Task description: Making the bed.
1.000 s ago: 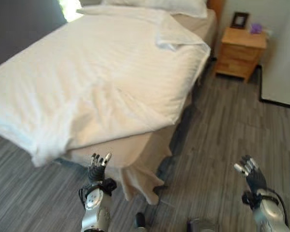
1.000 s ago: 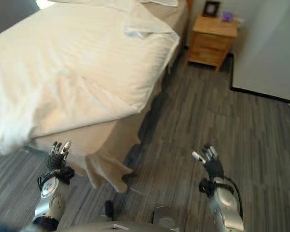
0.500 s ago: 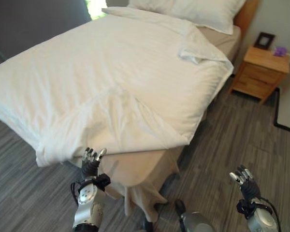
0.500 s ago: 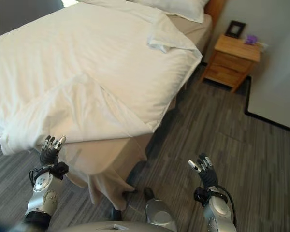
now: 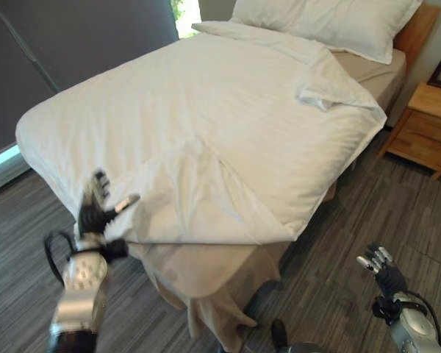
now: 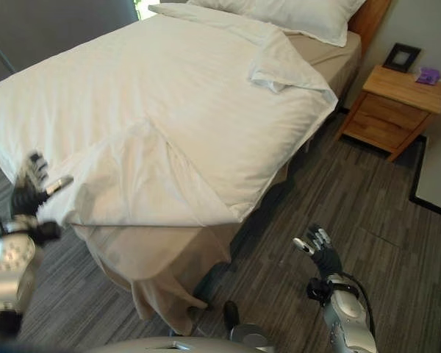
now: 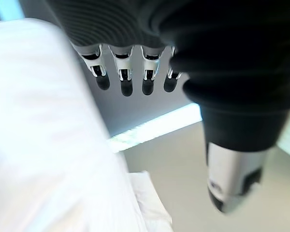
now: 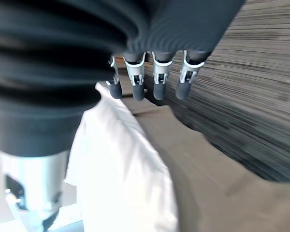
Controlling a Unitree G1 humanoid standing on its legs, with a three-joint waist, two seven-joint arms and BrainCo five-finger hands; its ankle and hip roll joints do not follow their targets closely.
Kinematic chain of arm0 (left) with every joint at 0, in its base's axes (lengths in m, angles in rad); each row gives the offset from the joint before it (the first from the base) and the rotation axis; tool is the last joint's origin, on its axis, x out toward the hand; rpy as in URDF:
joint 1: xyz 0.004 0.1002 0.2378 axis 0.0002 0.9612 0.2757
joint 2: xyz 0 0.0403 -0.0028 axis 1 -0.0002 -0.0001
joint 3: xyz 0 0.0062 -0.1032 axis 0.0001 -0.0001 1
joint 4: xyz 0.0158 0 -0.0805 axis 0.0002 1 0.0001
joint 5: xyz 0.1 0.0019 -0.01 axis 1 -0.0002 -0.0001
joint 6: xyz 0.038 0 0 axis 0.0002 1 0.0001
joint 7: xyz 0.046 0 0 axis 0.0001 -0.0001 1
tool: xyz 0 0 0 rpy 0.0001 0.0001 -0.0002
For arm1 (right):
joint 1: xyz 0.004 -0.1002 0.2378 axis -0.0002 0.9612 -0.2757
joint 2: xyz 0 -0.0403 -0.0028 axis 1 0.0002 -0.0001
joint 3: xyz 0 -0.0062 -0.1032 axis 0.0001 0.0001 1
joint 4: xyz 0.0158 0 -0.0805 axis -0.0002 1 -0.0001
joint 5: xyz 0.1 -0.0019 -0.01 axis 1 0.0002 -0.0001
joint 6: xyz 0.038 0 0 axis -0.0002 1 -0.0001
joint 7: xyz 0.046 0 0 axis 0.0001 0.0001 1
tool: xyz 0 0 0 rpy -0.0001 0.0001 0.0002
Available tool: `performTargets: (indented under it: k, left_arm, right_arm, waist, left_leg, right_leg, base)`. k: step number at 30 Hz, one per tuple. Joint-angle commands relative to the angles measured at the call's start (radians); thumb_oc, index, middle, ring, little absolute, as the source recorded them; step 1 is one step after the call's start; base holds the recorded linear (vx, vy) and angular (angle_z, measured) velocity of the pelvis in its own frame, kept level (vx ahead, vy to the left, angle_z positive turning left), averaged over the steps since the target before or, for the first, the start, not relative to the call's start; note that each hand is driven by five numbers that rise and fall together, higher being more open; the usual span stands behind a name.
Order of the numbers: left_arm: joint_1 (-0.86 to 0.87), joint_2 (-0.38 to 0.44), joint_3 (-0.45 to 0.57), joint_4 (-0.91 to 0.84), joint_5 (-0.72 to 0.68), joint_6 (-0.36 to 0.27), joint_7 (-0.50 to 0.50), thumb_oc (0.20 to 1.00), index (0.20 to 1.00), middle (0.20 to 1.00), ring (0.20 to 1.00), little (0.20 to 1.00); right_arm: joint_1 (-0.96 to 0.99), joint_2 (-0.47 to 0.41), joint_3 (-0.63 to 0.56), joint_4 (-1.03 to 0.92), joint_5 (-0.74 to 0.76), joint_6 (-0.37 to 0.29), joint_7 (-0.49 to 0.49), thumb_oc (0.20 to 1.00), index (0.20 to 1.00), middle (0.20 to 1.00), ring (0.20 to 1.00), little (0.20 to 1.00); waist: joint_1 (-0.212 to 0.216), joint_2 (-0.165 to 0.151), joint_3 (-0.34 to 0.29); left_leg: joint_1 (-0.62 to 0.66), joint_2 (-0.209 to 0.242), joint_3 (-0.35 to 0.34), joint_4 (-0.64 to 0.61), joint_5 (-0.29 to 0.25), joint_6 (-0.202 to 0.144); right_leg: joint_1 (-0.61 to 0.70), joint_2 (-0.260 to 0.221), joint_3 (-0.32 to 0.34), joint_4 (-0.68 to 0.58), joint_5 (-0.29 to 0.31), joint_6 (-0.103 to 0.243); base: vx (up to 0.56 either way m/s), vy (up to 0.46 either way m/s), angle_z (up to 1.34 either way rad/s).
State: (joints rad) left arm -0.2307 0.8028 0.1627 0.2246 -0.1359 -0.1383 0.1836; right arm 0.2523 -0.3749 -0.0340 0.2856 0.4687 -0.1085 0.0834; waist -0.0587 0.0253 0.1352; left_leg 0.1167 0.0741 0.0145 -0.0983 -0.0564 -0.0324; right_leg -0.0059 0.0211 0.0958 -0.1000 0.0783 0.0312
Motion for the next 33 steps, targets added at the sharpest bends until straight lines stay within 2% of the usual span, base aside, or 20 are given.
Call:
performTargets:
  k: [1, 2, 3, 5, 6, 7, 8, 10, 11, 15, 17, 18, 21, 23, 24, 25, 26, 27, 33]
  left_arm:
    - [-0.25, 0.155, -0.116, 0.195, 0.225, 0.034, 0.083, 1.0, 1.0, 1.0, 1.0, 1.0]
    - [-0.408, 0.186, -0.216, 0.359, 0.205, 0.05, 0.092, 1.0, 1.0, 1.0, 1.0, 1.0]
    - [-0.428, 0.187, -0.233, 0.371, 0.202, 0.047, 0.093, 1.0, 1.0, 1.0, 1.0, 1.0]
    - [-0.597, 0.212, -0.343, 0.52, 0.195, 0.069, 0.09, 1.0, 1.0, 1.0, 1.0, 1.0]
    - [-0.742, 0.218, -0.443, 0.669, 0.192, 0.084, 0.09, 1.0, 1.0, 1.0, 1.0, 1.0]
    - [-0.745, 0.218, -0.446, 0.671, 0.192, 0.083, 0.09, 1.0, 1.0, 1.0, 1.0, 1.0]
    - [-0.839, 0.225, -0.507, 0.792, 0.213, 0.106, 0.078, 1.0, 1.0, 1.0, 1.0, 1.0]
    - [-0.906, 0.22, -0.549, 0.853, 0.221, 0.113, 0.079, 1.0, 1.0, 1.0, 1.0, 1.0]
    - [-0.974, 0.207, -0.584, 0.941, 0.243, 0.139, 0.078, 1.0, 1.0, 1.0, 1.0, 1.0]
    - [-1.021, 0.222, -0.622, 1.0, 0.278, 0.154, 0.064, 1.0, 1.0, 1.0, 1.0, 1.0]
    - [-1.008, 0.222, -0.615, 1.079, 0.33, 0.193, 0.05, 1.0, 1.0, 1.0, 1.0, 1.0]
    - [-1.007, 0.222, -0.614, 1.079, 0.33, 0.193, 0.05, 1.0, 1.0, 1.0, 1.0, 1.0]
    - [-0.927, 0.153, -0.538, 1.168, 0.365, 0.243, 0.016, 1.0, 1.0, 1.0, 1.0, 1.0]
    - [-0.893, 0.139, -0.513, 1.179, 0.365, 0.25, 0.001, 1.0, 1.0, 1.0, 1.0, 1.0]
    - [-0.834, 0.124, -0.464, 1.19, 0.341, 0.252, -0.005, 1.0, 1.0, 1.0, 1.0, 1.0]
    - [-0.804, 0.116, -0.436, 1.201, 0.323, 0.254, -0.021, 0.658, 0.658, 0.658, 0.658, 0.658]
    - [-0.775, 0.111, -0.411, 1.206, 0.305, 0.255, -0.033, 0.448, 0.448, 0.448, 0.448, 0.448]
    - [-0.751, 0.114, -0.391, 1.205, 0.285, 0.254, -0.051, 0.2, 0.2, 0.2, 0.2, 0.2]
    - [-0.795, 0.134, -0.404, 1.153, 0.213, 0.241, -0.055, 0.2, 0.2, 0.2, 0.2, 0.2]
  right_arm:
    - [-0.011, -0.035, 0.009, -0.062, -0.003, -0.037, 0.03, 1.0, 1.0, 1.0, 1.0, 1.0]
    - [-0.014, -0.047, 0.025, -0.066, 0.017, -0.042, 0.027, 1.0, 1.0, 1.0, 1.0, 1.0]
    - [-0.015, -0.041, 0.02, -0.066, 0.017, -0.042, 0.027, 1.0, 1.0, 1.0, 1.0, 1.0]
    - [-0.019, -0.061, 0.035, -0.074, 0.036, -0.046, 0.021, 1.0, 1.0, 1.0, 1.0, 1.0]
    - [-0.023, -0.062, 0.047, -0.076, 0.051, -0.05, 0.016, 1.0, 1.0, 1.0, 1.0, 1.0]
    - [-0.023, -0.061, 0.046, -0.076, 0.051, -0.05, 0.016, 1.0, 1.0, 1.0, 1.0, 1.0]
    - [-0.024, -0.071, 0.057, -0.082, 0.063, -0.05, 0.012, 1.0, 1.0, 1.0, 1.0, 1.0]
    - [-0.03, -0.07, 0.058, -0.082, 0.07, -0.053, 0.007, 1.0, 1.0, 1.0, 1.0, 1.0]
    - [-0.043, -0.069, 0.071, -0.078, 0.084, -0.057, -0.003, 1.0, 1.0, 1.0, 1.0, 1.0]
    - [-0.059, -0.068, 0.096, -0.076, 0.104, -0.063, -0.011, 1.0, 1.0, 1.0, 1.0, 1.0]
    - [-0.068, -0.063, 0.126, -0.077, 0.094, -0.06, -0.01, 1.0, 1.0, 1.0, 1.0, 1.0]
    - [-0.068, -0.063, 0.126, -0.077, 0.094, -0.06, -0.01, 1.0, 1.0, 1.0, 1.0, 1.0]
    - [-0.063, -0.042, 0.163, -0.084, 0.085, -0.046, -0.01, 1.0, 1.0, 1.0, 1.0, 1.0]
    - [-0.059, -0.039, 0.169, -0.083, 0.086, -0.043, -0.007, 1.0, 1.0, 1.0, 1.0, 1.0]
    - [-0.057, -0.037, 0.173, -0.084, 0.085, -0.041, -0.005, 1.0, 1.0, 1.0, 1.0, 1.0]
    - [-0.056, -0.039, 0.175, -0.084, 0.084, -0.037, -0.002, 1.0, 1.0, 1.0, 1.0, 1.0]
    - [-0.053, -0.036, 0.176, -0.081, 0.084, -0.034, 0.001, 1.0, 1.0, 1.0, 1.0, 1.0]
    - [-0.047, -0.041, 0.178, -0.082, 0.081, -0.032, 0.009, 1.0, 1.0, 1.0, 1.0, 1.0]
    - [-0.055, -0.058, 0.193, -0.054, 0.07, -0.022, 0.027, 1.0, 1.0, 1.0, 1.0, 1.0]
  waist:
    - [-0.073, -0.048, -0.021]
    - [-0.094, -0.044, -0.011]
    - [-0.088, -0.047, -0.011]
    - [-0.117, -0.042, 0.007]
    - [-0.128, -0.047, 0.021]
    - [-0.127, -0.048, 0.021]
    - [-0.147, -0.049, 0.039]
    - [-0.149, -0.056, 0.05]
    - [-0.161, -0.066, 0.072]
    - [-0.174, -0.088, 0.111]
    - [-0.183, -0.11, 0.136]
    - [-0.183, -0.11, 0.134]
    - [-0.18, -0.133, 0.166]
    - [-0.179, -0.135, 0.167]
    - [-0.175, -0.138, 0.169]
    - [-0.172, -0.138, 0.168]
    - [-0.167, -0.14, 0.168]
    - [-0.164, -0.138, 0.166]
    - [-0.154, -0.129, 0.161]
  left_leg:
    - [-0.016, -0.054, 0.009, 0.011, 0.054, -0.011]
    - [-0.039, -0.05, 0.019, 0.011, 0.061, -0.014]
    - [-0.042, -0.05, 0.019, 0.011, 0.061, -0.014]
    - [-0.068, -0.046, 0.03, 0.011, 0.071, -0.016]
    - [-0.103, -0.041, 0.041, 0.011, 0.082, -0.02]
    - [-0.104, -0.041, 0.041, 0.011, 0.082, -0.02]
    - [-0.132, -0.037, 0.05, 0.011, 0.09, -0.022]
    - [-0.153, -0.034, 0.054, 0.011, 0.096, -0.024]
    - [-0.19, -0.032, 0.062, 0.011, 0.105, -0.026]
    - [-0.246, -0.025, 0.079, 0.011, 0.123, -0.031]
    - [-0.281, -0.02, 0.096, 0.011, 0.129, -0.036]
    - [-0.282, -0.02, 0.096, 0.011, 0.129, -0.036]
    - [-0.305, -0.017, 0.107, 0.011, 0.132, -0.039]
    - [-0.303, -0.016, 0.108, 0.011, 0.13, -0.04]
    - [-0.3, -0.015, 0.109, 0.011, 0.127, -0.041]
    - [-0.297, -0.015, 0.11, 0.011, 0.124, -0.041]
    - [-0.294, -0.015, 0.111, 0.011, 0.121, -0.041]
    - [-0.287, -0.014, 0.11, 0.011, 0.116, -0.042]
    - [-0.264, -0.016, 0.108, 0.011, 0.109, -0.044]
  right_leg:
    - [0.059, -0.074, 0.007, 0.017, -0.047, 0.101]
    - [0.032, -0.07, 0.011, 0.014, -0.037, 0.108]
    - [0.029, -0.07, 0.011, 0.015, -0.037, 0.108]
    - [-0.005, -0.064, 0.019, 0.016, -0.023, 0.113]
    - [-0.045, -0.061, 0.026, 0.017, -0.008, 0.117]
    - [-0.046, -0.061, 0.026, 0.017, -0.008, 0.117]
    - [-0.079, -0.057, 0.032, 0.017, 0.004, 0.12]
    - [-0.102, -0.055, 0.036, 0.017, 0.012, 0.121]
    - [-0.144, -0.05, 0.048, 0.018, 0.025, 0.123]
    - [-0.207, -0.042, 0.062, 0.017, 0.05, 0.123]
    - [-0.247, -0.035, 0.069, 0.013, 0.064, 0.129]
    - [-0.249, -0.035, 0.069, 0.013, 0.064, 0.129]
    - [-0.279, -0.032, 0.072, 0.013, 0.067, 0.13]
    - [-0.279, -0.033, 0.073, 0.013, 0.065, 0.129]
    - [-0.277, -0.032, 0.071, 0.013, 0.063, 0.128]
    - [-0.275, -0.032, 0.072, 0.013, 0.06, 0.126]
    - [-0.273, -0.032, 0.07, 0.013, 0.058, 0.125]
    - [-0.268, -0.031, 0.07, 0.013, 0.055, 0.123]
    - [-0.247, -0.032, 0.059, 0.013, 0.047, 0.124]
  base:
    - [-0.05, -0.003, 0.01]
    - [-0.05, -0.002, -0.06]
    - [-0.07, 0.0, -0.06]
    - [-0.11, 0.01, -0.23]
    - [-0.11, 0.011, -0.29]
    - [-0.13, 0.002, -0.29]
    - [-0.11, 0.0, -0.2]
    - [-0.11, 0.002, -0.39]
    - [-0.07, 0.003, -0.33]
    - [-0.1, -0.006, -0.1]
    - [-0.04, -0.022, -0.09]
    - [-0.03, -0.027, -0.2]
    - [-0.01, -0.035, -0.22]
    - [0.01, -0.014, -0.11]
    - [0.01, -0.004, -0.05]
    - [0.02, -0.009, -0.07]
    - [0.02, -0.007, -0.1]
    - [0.01, -0.007, -0.1]
    - [0.0, 0.0, 0.04]
